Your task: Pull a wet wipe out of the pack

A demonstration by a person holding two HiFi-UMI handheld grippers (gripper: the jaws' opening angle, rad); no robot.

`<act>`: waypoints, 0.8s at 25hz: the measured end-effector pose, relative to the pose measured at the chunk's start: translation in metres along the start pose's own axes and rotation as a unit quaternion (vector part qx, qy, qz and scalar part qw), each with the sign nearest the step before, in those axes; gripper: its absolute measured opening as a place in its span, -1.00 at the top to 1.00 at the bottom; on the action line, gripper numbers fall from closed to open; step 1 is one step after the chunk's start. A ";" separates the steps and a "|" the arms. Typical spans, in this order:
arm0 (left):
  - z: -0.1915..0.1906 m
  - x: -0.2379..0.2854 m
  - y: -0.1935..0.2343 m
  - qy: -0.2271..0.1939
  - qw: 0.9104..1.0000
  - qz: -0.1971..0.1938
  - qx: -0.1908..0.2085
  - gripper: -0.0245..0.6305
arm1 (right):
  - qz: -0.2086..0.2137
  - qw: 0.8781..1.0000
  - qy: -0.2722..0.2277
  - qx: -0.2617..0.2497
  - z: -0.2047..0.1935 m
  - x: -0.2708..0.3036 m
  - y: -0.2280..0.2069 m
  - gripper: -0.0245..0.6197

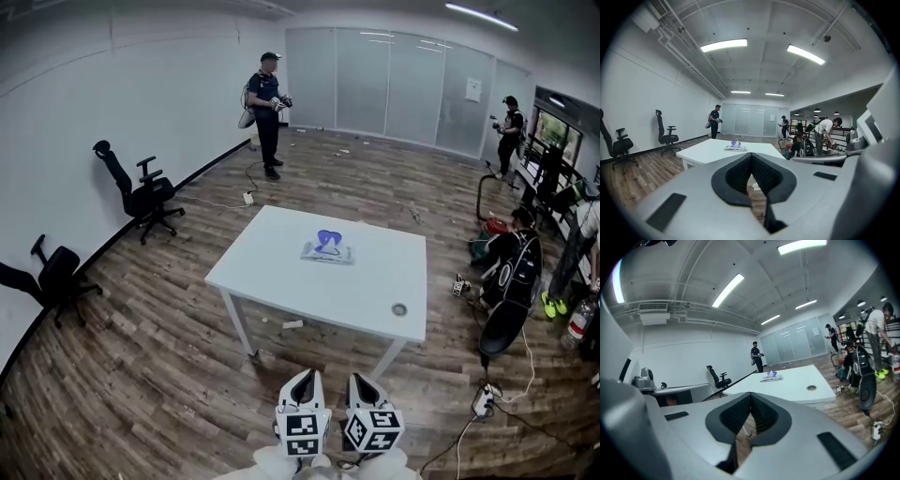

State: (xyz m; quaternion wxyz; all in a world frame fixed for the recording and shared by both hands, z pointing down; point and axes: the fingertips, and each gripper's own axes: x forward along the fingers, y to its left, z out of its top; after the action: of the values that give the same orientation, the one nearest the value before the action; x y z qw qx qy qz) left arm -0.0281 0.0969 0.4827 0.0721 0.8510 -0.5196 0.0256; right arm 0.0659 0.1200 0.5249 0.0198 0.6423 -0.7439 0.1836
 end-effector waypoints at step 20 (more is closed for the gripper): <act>-0.011 0.056 -0.002 0.022 1.000 0.017 -0.007 0.93 | 0.012 1.000 0.021 0.003 0.010 0.044 -0.043 0.90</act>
State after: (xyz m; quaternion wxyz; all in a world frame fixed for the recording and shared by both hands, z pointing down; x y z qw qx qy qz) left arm -0.0005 0.0500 0.5001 0.0892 0.8405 -0.5328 0.0421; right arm 0.1017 0.0709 0.5380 0.0318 0.6293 -0.7504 0.1995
